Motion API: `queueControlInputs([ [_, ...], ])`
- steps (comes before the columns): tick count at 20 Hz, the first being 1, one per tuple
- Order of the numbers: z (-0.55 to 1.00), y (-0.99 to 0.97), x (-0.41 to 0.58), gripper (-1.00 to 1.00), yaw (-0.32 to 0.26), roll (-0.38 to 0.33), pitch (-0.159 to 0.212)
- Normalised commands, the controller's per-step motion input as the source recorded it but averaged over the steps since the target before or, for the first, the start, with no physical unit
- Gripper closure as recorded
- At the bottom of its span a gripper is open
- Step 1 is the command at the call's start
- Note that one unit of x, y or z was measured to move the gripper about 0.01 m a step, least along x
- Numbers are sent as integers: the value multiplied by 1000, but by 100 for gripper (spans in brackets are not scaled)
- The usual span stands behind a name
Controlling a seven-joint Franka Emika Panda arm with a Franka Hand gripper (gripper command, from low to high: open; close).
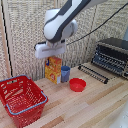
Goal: Carefully direct your gripping tool toward the mac and cheese carton. Clutch the mac and cheese carton gently but firmly in your gripping tool. Slide your gripping tool, with the carton in hand, above the container. Loosen your grip, letting the carton of mac and cheese effortlessly fall into the container.
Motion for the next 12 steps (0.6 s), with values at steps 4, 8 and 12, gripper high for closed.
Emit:
queueControlInputs([
  [4, 883, 353, 55, 100, -105, 13, 7],
  [8, 652, 726, 9, 100, -123, -7, -18],
  [12, 492, 799, 58, 100, -116, -20, -6],
])
